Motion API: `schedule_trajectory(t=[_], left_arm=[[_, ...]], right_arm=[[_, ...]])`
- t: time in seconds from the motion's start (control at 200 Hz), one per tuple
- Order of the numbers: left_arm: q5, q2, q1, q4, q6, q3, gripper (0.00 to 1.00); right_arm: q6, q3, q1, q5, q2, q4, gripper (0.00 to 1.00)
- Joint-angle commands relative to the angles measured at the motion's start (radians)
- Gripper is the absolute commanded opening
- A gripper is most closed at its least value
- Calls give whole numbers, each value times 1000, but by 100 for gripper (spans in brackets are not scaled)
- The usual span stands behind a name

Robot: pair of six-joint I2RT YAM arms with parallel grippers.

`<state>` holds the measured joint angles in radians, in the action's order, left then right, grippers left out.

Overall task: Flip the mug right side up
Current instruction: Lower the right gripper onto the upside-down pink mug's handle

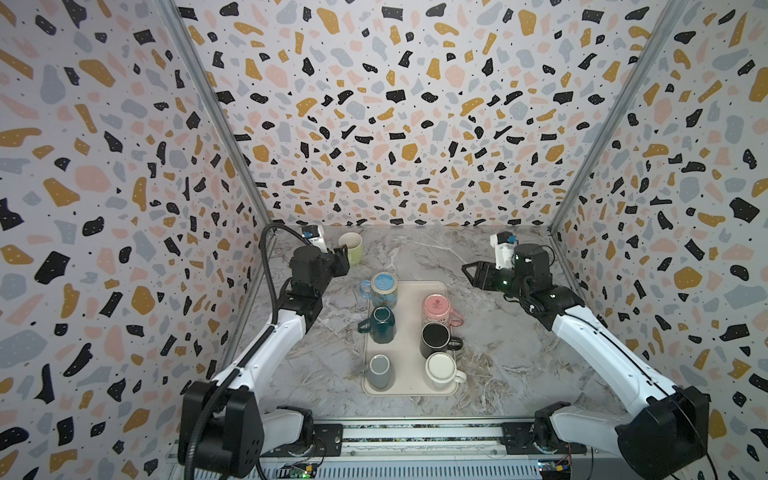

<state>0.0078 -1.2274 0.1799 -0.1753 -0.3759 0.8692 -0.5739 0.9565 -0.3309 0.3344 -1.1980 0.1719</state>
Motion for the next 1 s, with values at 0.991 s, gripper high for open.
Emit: schedule_trajectory(t=[0.991], left_arm=[[106, 106, 4, 91, -60, -44, 63]], right_arm=[[-939, -559, 147, 456, -151, -836, 63]])
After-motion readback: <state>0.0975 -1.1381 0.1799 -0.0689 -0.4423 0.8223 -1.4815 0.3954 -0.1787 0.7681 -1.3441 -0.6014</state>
